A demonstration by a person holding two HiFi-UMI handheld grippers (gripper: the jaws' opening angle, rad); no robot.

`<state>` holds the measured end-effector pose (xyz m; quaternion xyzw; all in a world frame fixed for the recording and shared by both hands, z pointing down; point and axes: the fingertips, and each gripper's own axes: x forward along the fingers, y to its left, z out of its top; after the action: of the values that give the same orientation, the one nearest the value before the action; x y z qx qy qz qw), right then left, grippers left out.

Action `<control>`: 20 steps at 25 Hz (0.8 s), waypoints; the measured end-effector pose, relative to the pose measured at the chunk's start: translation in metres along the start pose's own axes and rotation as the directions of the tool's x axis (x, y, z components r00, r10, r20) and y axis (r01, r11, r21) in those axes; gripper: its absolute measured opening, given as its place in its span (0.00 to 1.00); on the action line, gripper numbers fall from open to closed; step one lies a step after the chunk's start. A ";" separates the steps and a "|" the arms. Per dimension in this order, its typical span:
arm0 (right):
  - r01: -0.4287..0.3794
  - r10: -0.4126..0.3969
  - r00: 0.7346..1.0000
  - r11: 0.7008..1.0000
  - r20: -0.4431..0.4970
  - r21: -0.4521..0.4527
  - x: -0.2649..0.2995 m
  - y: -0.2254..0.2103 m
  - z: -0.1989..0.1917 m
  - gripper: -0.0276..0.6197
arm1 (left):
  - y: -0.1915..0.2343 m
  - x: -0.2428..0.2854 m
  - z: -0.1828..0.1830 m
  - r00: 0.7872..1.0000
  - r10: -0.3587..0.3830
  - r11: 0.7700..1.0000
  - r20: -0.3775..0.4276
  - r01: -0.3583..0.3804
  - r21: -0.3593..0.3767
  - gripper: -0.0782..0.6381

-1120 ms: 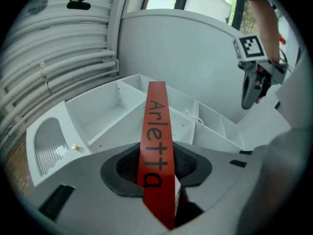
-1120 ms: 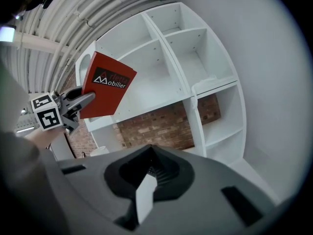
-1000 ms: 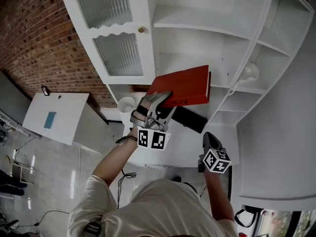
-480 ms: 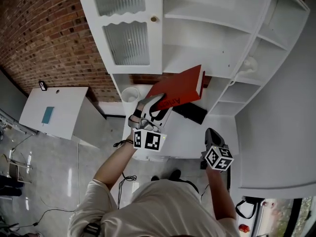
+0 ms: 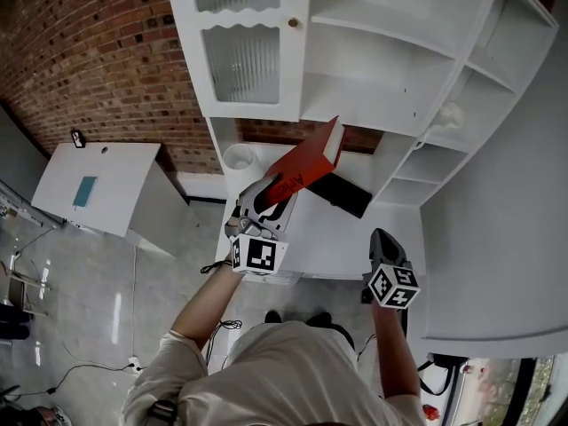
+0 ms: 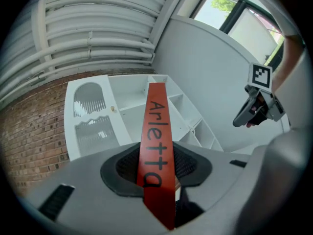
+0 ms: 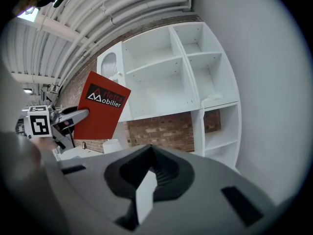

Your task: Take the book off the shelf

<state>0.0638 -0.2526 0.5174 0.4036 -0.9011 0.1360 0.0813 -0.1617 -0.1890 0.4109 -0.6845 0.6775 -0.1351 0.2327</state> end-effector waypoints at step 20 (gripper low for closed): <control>-0.149 0.154 0.988 0.978 0.023 -0.143 0.019 -0.050 0.030 0.05 | -0.015 -0.015 0.005 0.965 0.238 0.934 -0.114 -0.259 -0.245 0.32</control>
<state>0.0876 -0.3072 0.5023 0.3292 -0.9378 0.0711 0.0836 -0.1468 -0.1738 0.4166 -0.6115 0.7795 -0.0432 0.1287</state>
